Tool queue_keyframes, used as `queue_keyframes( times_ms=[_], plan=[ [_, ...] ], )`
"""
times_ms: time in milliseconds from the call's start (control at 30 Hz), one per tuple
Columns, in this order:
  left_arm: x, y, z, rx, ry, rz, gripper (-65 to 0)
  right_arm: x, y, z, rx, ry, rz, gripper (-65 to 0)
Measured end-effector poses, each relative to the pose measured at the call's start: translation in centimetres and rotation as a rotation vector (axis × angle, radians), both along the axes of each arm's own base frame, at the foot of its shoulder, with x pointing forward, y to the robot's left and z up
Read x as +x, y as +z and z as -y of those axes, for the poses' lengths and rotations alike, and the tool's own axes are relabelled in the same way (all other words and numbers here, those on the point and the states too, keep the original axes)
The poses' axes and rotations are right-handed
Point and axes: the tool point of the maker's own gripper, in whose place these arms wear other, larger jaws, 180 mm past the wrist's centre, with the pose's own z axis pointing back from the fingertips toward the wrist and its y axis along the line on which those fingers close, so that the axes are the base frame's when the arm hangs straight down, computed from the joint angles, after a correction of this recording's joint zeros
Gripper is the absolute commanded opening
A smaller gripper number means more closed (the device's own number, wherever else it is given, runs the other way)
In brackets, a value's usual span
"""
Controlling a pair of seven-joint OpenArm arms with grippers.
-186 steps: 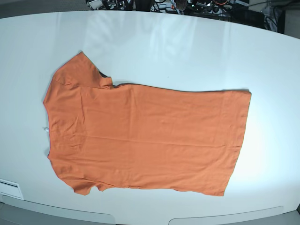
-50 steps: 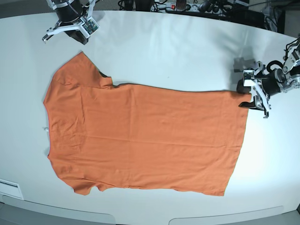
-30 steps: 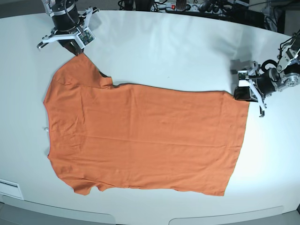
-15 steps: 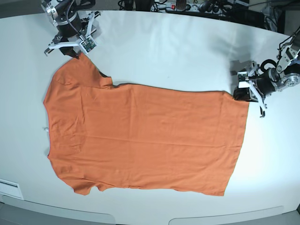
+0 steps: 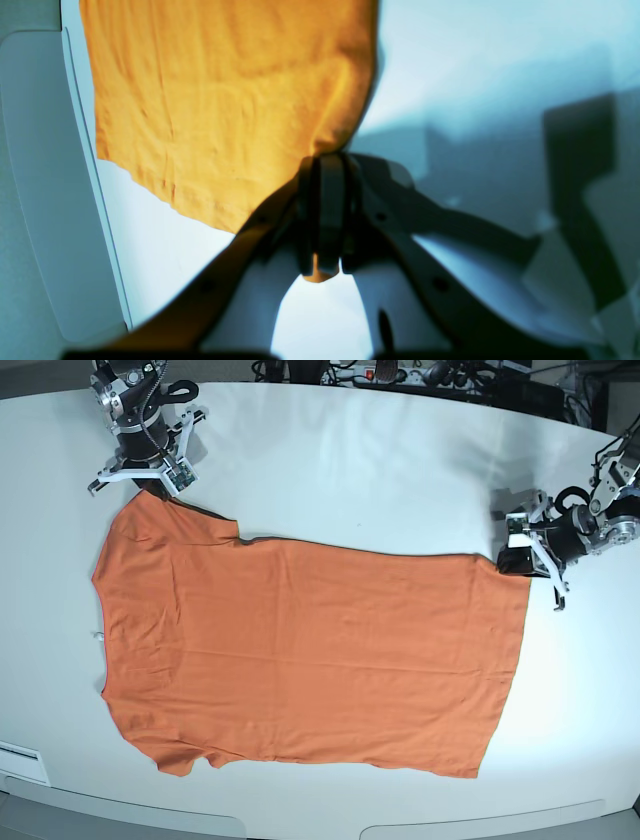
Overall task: Fold the T-shirt properly
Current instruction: 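Grasp the back edge with both grippers and drag the shirt toward the robot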
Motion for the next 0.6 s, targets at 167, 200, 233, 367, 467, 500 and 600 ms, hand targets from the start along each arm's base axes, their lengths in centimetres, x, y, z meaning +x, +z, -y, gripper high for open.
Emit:
queue_keyframes(
  times_ms=[167,200,233,367,467,500,600],
  plan=[
    [-0.8,0.4,1.6,0.010,-0.037,-0.001,-65.0,0.3,1.8,1.1,-0.064,-0.050,0.057,-65.0],
    [-1.0,0.6,2.1,0.008,-0.043,-0.002,-65.0,0.3,2.4,1.4,-0.092,-0.056,0.072,-65.0],
    [-1.3,0.6,2.3,0.006,-0.033,-0.011,-65.0,0.2,2.9,1.6,-0.116,-0.056,0.086,-65.0],
    [-2.4,1.5,3.2,0.006,-0.062,-0.031,-65.0,-1.5,4.5,2.0,-0.157,-0.059,0.094,-65.0],
    [-3.0,2.2,3.9,0.011,-0.097,-0.038,-65.0,-2.7,5.7,2.4,-0.176,-0.072,0.088,-65.0],
    [-3.5,2.4,4.1,0.016,-0.116,-0.050,-65.0,-3.2,5.8,2.9,-0.197,-0.085,0.077,-65.0],
    [-4.1,3.3,4.9,0.011,-0.155,-0.044,-65.0,-4.7,6.0,3.9,-0.220,-0.109,0.049,-65.0]
  ],
)
